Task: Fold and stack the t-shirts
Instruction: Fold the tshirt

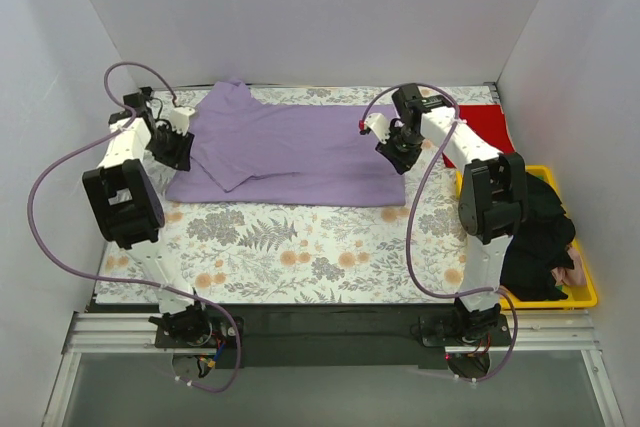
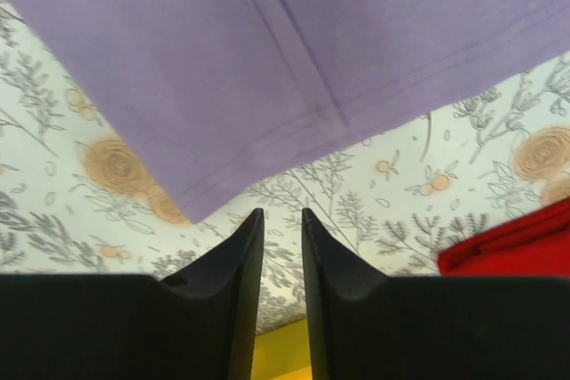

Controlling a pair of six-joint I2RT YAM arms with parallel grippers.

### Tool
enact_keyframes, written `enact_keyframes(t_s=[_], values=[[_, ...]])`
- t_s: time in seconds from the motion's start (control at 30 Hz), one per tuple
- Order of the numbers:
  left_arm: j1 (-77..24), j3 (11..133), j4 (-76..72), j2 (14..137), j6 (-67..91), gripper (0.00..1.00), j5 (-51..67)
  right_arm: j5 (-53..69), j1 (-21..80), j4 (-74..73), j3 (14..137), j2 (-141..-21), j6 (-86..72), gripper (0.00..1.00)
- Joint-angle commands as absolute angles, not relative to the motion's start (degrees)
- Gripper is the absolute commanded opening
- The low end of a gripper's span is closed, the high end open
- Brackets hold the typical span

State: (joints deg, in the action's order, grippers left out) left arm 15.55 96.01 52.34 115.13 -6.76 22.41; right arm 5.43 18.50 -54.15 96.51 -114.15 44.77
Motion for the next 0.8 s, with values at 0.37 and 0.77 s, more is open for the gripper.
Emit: enact_keyframes(t_s=[0.37, 0.77], values=[[15.7, 78.1, 48.6, 111.3, 3.3, 0.29, 19.5, 14.0, 19.1, -54.1, 90.7, -118.0, 35.6, 0.24], [15.7, 60.5, 49.2, 99.0, 0.2, 0.17, 19.4, 11.1, 19.0, -51.9, 75.9, -107.6, 36.1, 0.24]])
